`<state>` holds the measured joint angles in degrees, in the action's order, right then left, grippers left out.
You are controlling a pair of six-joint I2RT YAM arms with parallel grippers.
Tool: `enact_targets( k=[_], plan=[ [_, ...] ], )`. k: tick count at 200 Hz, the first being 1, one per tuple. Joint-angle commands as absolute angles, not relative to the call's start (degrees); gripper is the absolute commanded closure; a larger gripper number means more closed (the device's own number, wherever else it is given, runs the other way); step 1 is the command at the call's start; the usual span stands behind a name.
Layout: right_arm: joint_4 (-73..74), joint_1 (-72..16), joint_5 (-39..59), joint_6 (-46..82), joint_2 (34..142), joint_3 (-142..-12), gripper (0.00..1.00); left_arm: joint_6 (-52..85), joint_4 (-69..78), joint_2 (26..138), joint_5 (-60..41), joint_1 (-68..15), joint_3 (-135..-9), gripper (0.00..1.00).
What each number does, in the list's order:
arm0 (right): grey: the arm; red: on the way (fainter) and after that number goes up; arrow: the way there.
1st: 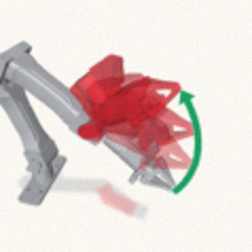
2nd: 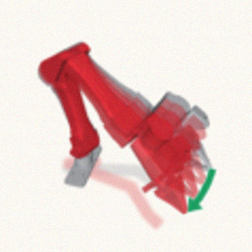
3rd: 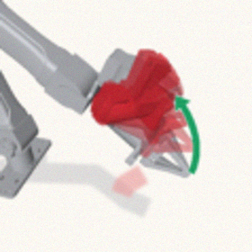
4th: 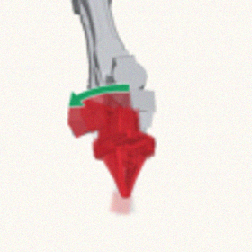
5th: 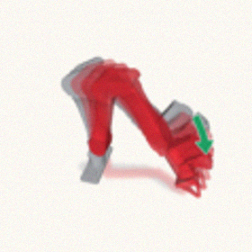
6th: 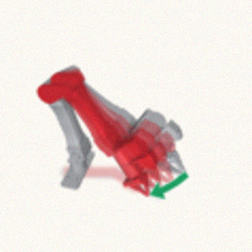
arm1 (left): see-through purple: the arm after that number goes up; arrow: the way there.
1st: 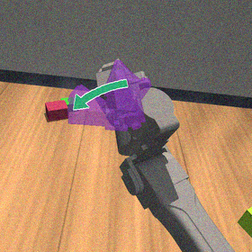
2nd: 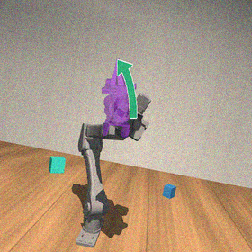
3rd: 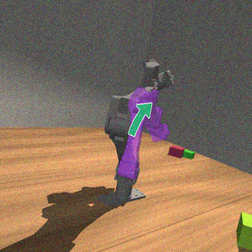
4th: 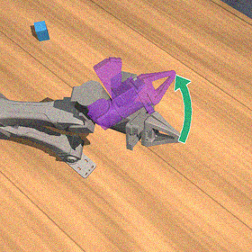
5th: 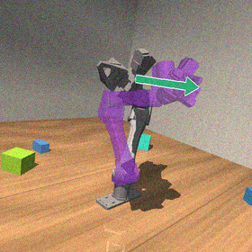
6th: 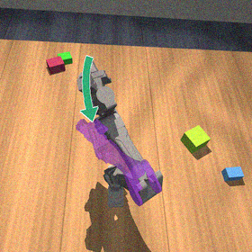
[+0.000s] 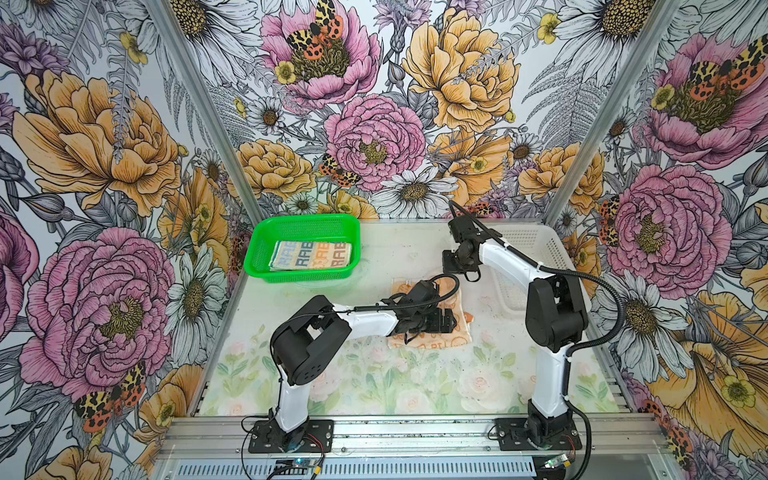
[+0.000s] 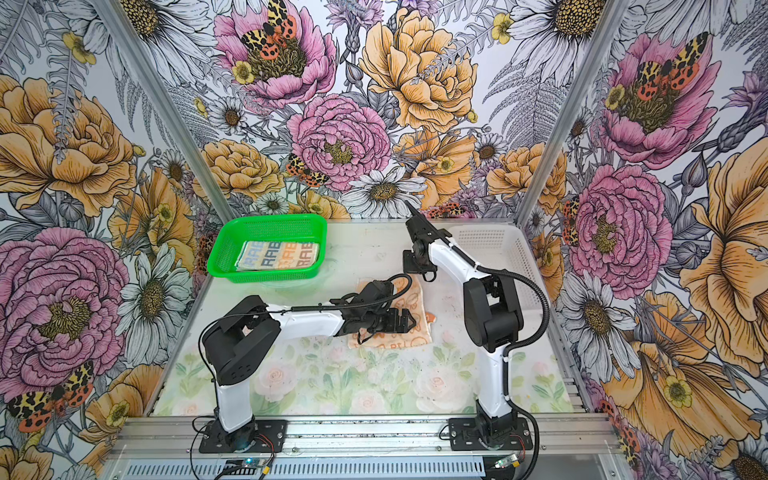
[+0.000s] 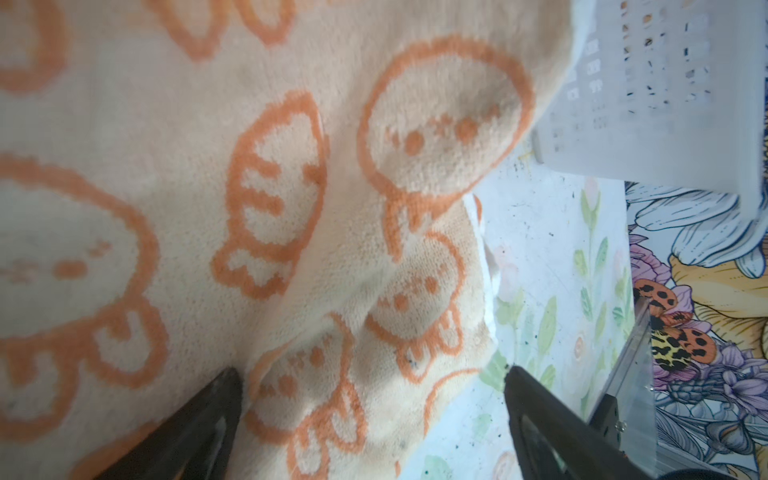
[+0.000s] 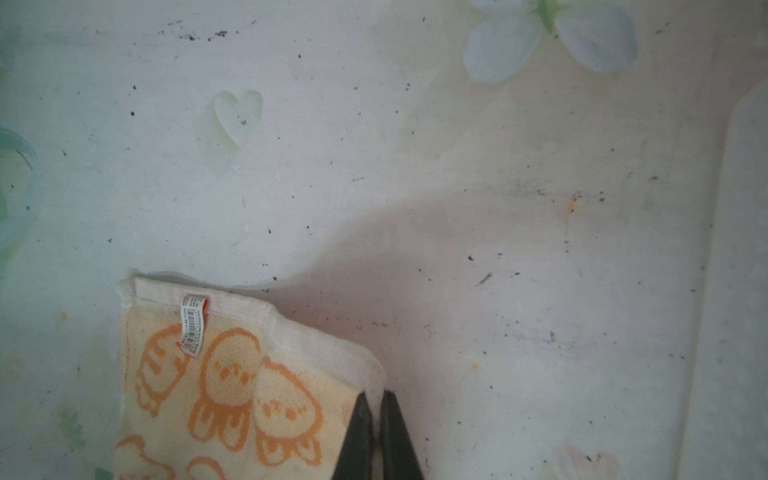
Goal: Fold and stack the towels
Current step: 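Pinch the two far corners of the bunny towel with both grippers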
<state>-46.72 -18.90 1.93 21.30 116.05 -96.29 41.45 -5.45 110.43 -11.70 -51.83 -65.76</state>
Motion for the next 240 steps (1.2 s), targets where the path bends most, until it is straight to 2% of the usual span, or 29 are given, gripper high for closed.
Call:
enact_targets(
  k=[1, 30, 53, 71, 112, 152, 188, 240],
  plan=[
    [-47.78, -18.20, 2.79, 17.90, 116.26, -99.77, 1.00, 43.80, -3.94, 111.77, -15.18, -54.25, -68.04, 0.01],
    [-48.60, -17.84, 3.66, 15.02, 114.69, -100.05, 1.00, 40.19, -8.65, 105.15, -13.49, -51.06, -68.60, 0.01],
    [-48.60, -17.84, 4.52, 12.87, 113.20, -98.76, 1.00, 35.04, -15.40, 97.02, -10.62, -44.90, -69.55, 0.01],
    [-48.52, -17.83, 5.02, 11.80, 112.34, -98.14, 1.00, 30.52, -20.69, 95.17, -7.37, -39.96, -71.88, 0.01],
    [-48.47, -17.84, 6.54, 12.18, 111.97, -97.52, 1.00, 23.84, -28.19, 103.48, -5.20, -33.24, -79.49, 0.01],
    [-48.48, -17.80, 7.64, 12.57, 111.46, -96.59, 1.00, 21.35, -30.90, 112.28, -6.28, -32.12, -84.89, 0.02],
    [-48.45, -17.84, 7.90, 12.82, 111.45, -95.81, 1.00, 20.30, -32.78, 117.26, -7.67, -31.33, -87.62, 0.09],
    [-48.34, -17.86, 9.22, 13.23, 111.88, -95.89, 1.00, 19.61, -33.13, 119.72, -6.35, -31.11, -88.73, 0.15]
  ],
)
